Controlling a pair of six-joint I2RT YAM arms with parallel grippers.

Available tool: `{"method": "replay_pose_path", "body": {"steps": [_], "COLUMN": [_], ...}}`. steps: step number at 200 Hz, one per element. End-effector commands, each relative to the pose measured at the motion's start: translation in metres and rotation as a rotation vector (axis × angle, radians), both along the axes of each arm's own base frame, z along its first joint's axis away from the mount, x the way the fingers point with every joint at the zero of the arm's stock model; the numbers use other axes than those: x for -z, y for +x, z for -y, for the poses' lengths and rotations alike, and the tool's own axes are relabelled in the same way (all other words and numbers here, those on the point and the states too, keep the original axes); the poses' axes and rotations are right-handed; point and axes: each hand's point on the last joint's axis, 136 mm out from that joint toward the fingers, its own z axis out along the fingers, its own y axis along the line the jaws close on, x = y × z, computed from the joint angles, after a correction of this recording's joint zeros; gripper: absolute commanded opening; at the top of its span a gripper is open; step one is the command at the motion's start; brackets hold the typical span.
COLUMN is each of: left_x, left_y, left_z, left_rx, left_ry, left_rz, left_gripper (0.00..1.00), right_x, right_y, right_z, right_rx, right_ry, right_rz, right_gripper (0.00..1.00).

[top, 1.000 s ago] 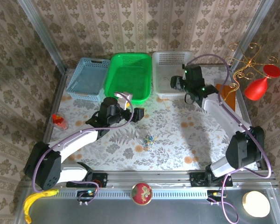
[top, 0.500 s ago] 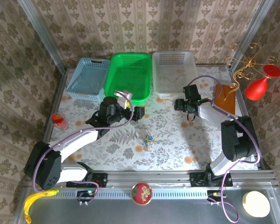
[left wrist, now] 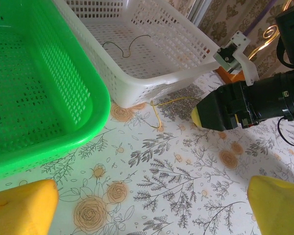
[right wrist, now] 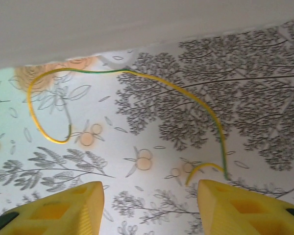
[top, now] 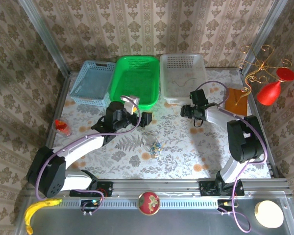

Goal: Untangle the cables

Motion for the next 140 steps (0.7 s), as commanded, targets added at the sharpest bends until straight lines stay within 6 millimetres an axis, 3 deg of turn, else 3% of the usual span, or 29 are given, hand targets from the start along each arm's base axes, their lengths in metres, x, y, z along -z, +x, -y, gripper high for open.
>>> {"method": "replay_pose_path", "body": {"steps": [1,42,140], "left_x": [-0.014,-0.016,-0.020], "left_y": [0.004,0.004,0.004], "left_z": [0.009,0.009,0.005], "left_rx": [0.012,0.012,0.005], "left_ry": [-0.045,-0.054,-0.066], "left_rz": [0.020,0.021,0.026], "left_gripper": [1.00,1.00,1.00], "right_x": [-0.013,-0.011,0.000], "right_y": [0.010,0.019,0.037], "right_z": [-0.024,-0.052,-0.057], "right_rx": [-0.002,0.006,0.067], "right_ry": [0.058,0.023,-0.043], "right_rz": [0.043,0.106,0.211], "right_gripper": [0.54,0.53,0.48]}}
